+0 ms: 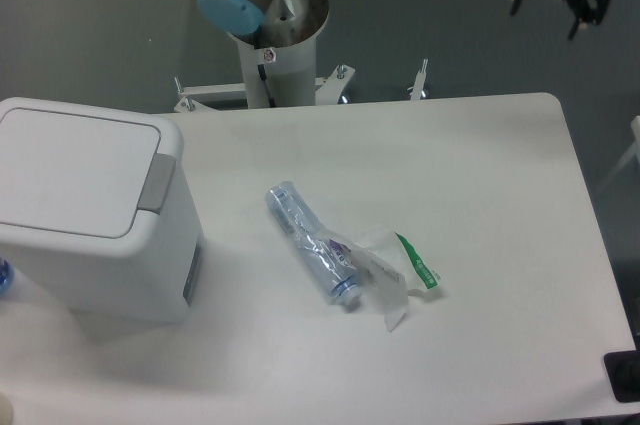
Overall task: Open the trash can
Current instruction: 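Move the open gripper across the table toward the white trash can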
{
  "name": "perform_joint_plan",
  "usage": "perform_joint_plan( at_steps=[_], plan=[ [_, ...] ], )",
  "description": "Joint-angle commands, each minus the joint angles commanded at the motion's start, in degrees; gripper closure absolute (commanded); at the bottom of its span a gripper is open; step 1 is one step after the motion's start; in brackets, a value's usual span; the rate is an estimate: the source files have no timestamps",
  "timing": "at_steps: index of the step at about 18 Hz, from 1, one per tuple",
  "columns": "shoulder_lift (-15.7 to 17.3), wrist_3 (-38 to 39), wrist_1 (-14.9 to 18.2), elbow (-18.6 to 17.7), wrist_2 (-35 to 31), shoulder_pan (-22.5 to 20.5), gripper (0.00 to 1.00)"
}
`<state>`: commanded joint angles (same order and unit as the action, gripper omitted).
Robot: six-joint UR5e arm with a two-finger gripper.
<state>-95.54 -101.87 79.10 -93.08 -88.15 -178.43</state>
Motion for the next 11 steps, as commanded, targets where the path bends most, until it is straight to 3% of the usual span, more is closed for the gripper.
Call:
perform_joint_plan(
  at_steps=[5, 9, 11],
  plan=[
    [0.79, 0.89, 1.22, -0.08, 0.17, 3.26, 0.00],
    [3.15, 1.06, 0.71, -5.34, 0.09, 5.02, 0.00],
    [5.17, 3.50, 0.79, -5.88, 0.17, 5.11, 0.00]
  ],
)
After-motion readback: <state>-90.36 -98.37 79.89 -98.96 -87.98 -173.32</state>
